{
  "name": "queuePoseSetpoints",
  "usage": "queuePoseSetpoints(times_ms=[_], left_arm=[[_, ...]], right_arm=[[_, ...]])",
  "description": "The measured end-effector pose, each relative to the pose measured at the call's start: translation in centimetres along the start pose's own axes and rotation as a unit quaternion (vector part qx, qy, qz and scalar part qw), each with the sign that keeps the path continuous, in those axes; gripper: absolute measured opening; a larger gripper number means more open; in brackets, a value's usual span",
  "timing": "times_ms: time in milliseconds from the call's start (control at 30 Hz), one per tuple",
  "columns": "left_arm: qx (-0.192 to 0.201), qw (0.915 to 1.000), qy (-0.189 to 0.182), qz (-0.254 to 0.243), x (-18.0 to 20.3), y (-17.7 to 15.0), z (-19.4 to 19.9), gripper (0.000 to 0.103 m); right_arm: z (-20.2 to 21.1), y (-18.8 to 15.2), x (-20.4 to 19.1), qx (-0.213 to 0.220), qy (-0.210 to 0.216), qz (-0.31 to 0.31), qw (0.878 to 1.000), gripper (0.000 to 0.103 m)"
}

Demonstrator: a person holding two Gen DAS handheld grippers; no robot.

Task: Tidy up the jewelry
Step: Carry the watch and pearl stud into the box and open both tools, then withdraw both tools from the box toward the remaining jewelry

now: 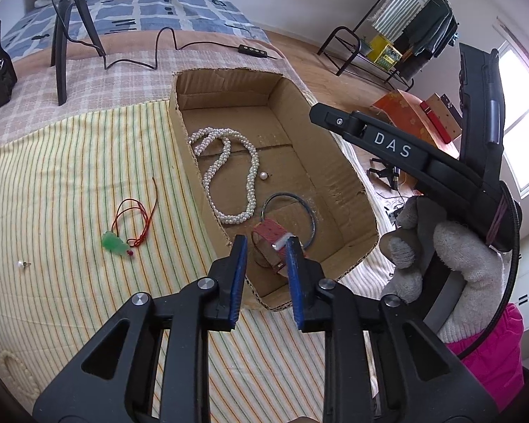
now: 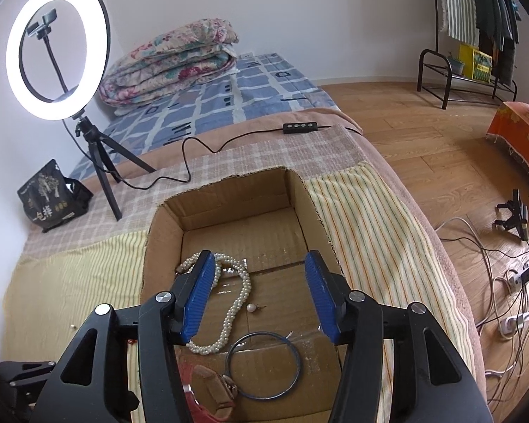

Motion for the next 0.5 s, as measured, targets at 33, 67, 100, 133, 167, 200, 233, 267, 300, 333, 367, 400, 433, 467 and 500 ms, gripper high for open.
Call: queuePoseSetpoints(times_ms=[33,67,100,133,167,200,233,267,300,333,367,400,433,467,500], left_arm=[[0.001,1.0,0.001,-0.001,-0.1,-0.1,0.2,0.021],[0.001,1.0,0.003,-0.001,-0.1,-0.1,0.4,0.021],[0.003,1.0,0.006,-0.002,-0.2,-0.2,0.7,0.021],[0.005,1.0,0.007,-0.001,-0.3,-0.3,1.0,0.021],[0.007,0.9999,0.009,-0.001,-0.4,-0.3,1.3,0.021],[0.009,0.9999,0.01,0.0,-0.5,-0.3,1.6,0.021],[0.011,0.9999,0.012,0.0,-0.6,-0.3,2.0,0.021],[0.014,0.9998,0.013,0.0,-0.6,-0.4,2.3,0.021],[0.016,0.9998,0.014,0.001,-0.7,-0.4,2.7,0.021],[0.018,0.9997,0.015,0.001,-0.8,-0.5,3.1,0.021],[0.021,0.9997,0.016,0.001,-0.9,-0.5,3.5,0.021],[0.023,0.9996,0.017,0.001,-0.9,-0.6,3.8,0.021],[0.025,0.9995,0.018,0.001,-1.0,-0.6,4.1,0.021],[0.028,0.9994,0.02,0.0,-1.0,-0.6,4.4,0.021],[0.03,0.9993,0.022,-0.001,-1.1,-0.7,4.9,0.021]], right_arm=[[0.1,0.0,0.0,0.001,-0.001,0.0,1.0,0.052],[0.3,0.0,0.0,0.003,-0.002,0.0,1.0,0.052],[0.6,0.1,0.0,0.005,-0.002,-0.001,1.0,0.052],[0.8,0.1,0.0,0.006,-0.002,-0.001,1.0,0.052],[1.0,0.0,-0.1,0.007,-0.002,-0.001,1.0,0.052],[1.2,0.0,-0.1,0.008,-0.002,-0.001,1.0,0.052],[1.4,0.0,-0.2,0.009,-0.002,0.0,1.0,0.052],[1.6,0.0,-0.4,0.01,-0.002,0.0,1.0,0.052],[1.8,0.0,-0.5,0.011,-0.001,0.002,1.0,0.052],[2.1,0.0,-0.6,0.013,-0.001,0.003,1.0,0.052],[2.4,0.0,-0.7,0.014,-0.001,0.005,1.0,0.052],[2.7,0.0,-0.9,0.016,-0.001,0.007,1.0,0.052],[2.9,0.0,-1.0,0.017,-0.001,0.009,1.0,0.052],[3.3,0.0,-1.2,0.02,-0.001,0.011,1.0,0.052],[3.6,0.0,-1.3,0.022,0.0,0.011,1.0,0.052]])
Point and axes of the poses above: each gripper's, at about its wrist camera, not at the fingertips, and z roughly against the way its jaws point, x to its right, y to its top, the point moved 2 cm from there along -z, roughly the way its jaws point, and after that the axes turned 8 degrees about -y, right-handed, at the moved point
